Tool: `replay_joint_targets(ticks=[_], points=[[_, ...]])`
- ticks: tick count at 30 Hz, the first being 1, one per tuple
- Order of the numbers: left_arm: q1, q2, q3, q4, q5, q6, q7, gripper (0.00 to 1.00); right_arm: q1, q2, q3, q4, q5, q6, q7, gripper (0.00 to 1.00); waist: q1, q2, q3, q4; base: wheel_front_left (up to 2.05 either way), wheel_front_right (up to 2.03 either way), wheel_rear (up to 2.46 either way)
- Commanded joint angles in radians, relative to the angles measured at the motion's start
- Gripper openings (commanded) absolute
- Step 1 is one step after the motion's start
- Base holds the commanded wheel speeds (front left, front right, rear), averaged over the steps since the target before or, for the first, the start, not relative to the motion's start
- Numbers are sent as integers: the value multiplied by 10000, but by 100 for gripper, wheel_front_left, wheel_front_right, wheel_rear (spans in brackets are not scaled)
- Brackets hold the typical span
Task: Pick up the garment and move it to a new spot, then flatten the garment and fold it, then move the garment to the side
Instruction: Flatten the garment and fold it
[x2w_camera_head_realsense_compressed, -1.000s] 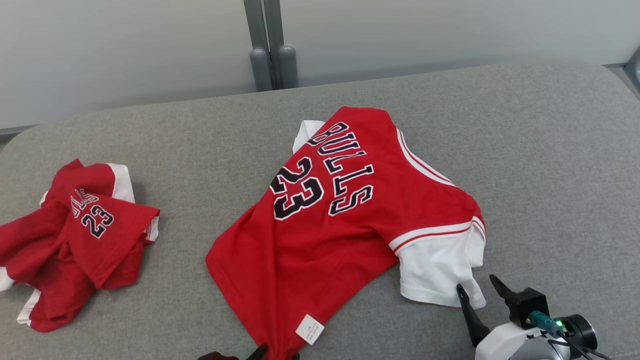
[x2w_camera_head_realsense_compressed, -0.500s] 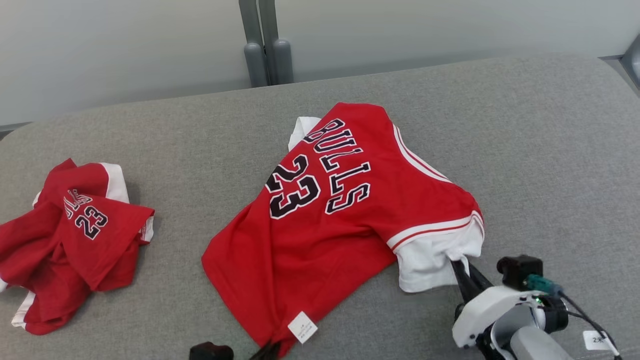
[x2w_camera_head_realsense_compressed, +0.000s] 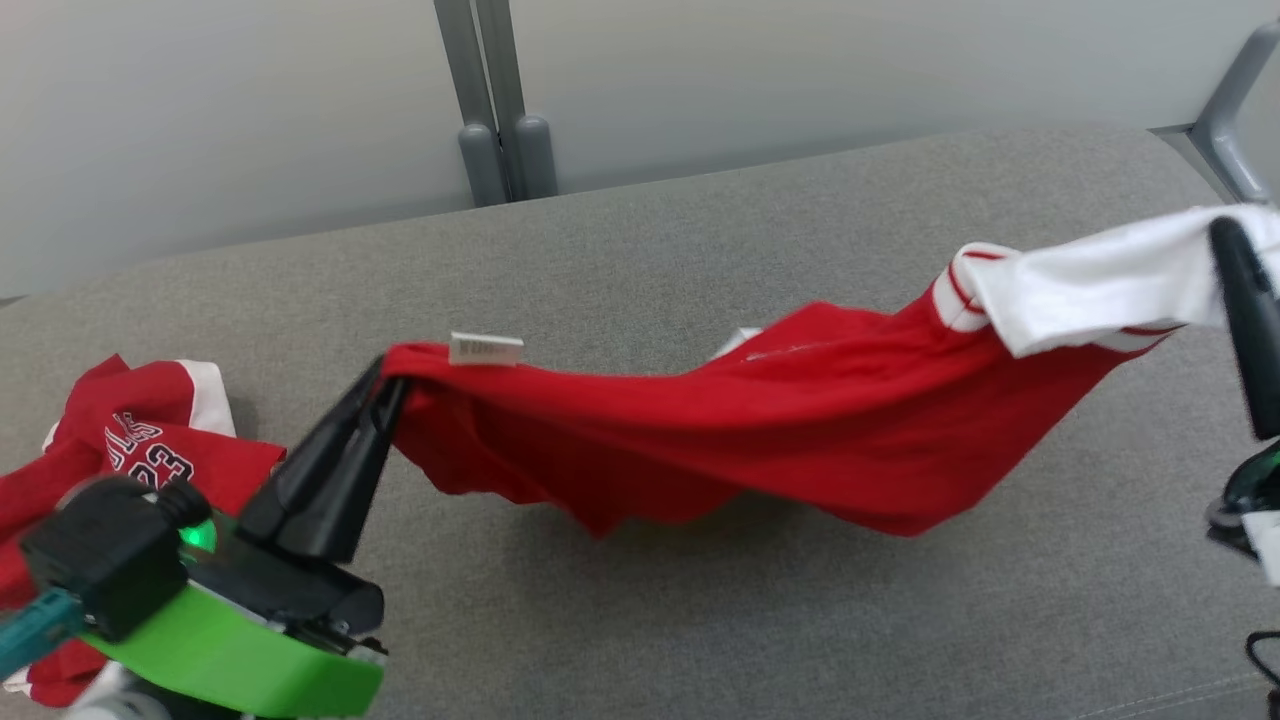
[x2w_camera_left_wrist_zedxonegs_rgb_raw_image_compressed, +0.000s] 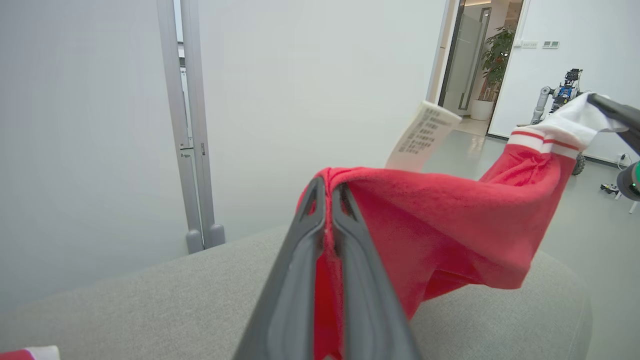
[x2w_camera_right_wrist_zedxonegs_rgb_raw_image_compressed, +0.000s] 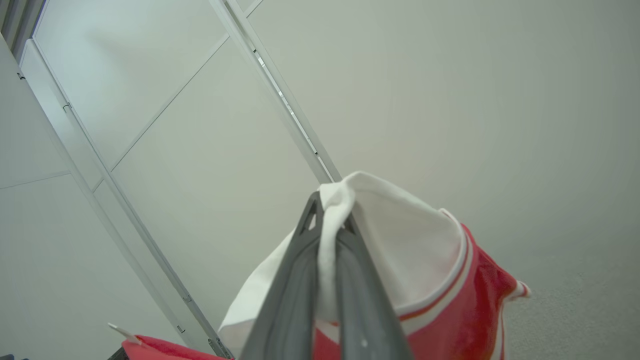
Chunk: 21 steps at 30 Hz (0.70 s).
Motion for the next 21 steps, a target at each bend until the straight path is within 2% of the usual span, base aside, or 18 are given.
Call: replay_joint_targets(ticks=[1,4,7,9,13,16,19,21], points=[[-499,239,277,-341,-45,152,336,0,-550,22,-358,-331,104,8,346,0,0,0,337,-152,0,0,0],[-1632,546,640,-916,-457,206,1280,0,-1829,256,-1173,-659,244,8,1238,0,0,0,935,-268,0,0,0],[-3143,685,822,-804,-744,188,2143,0,-3384,471,-1667,-289,11,6,2282,0,0,0,1817,-269,0,0,0],[-4434,542,856,-383,-937,177,2624,0,-4610,607,-1872,152,-425,8,3015,0,0,0,2654,-224,0,0,0],[-7213,152,483,1559,-715,-41,3319,0,-7332,1363,-1955,1662,-1531,8,4028,0,0,0,4288,-136,0,0,0],[-9363,-234,215,3612,-194,-372,3247,0,-9602,1840,-1975,3087,-2703,8,3999,0,0,0,5405,-171,0,0,0],[-11274,-660,247,5510,460,-540,2371,0,-11637,2114,-1938,4566,-3553,8,3316,0,0,0,6149,-251,0,0,0],[-12496,-984,265,6790,921,-664,1405,0,-12882,2199,-1878,5616,-3792,6,2613,0,0,0,6543,-309,0,0,0]])
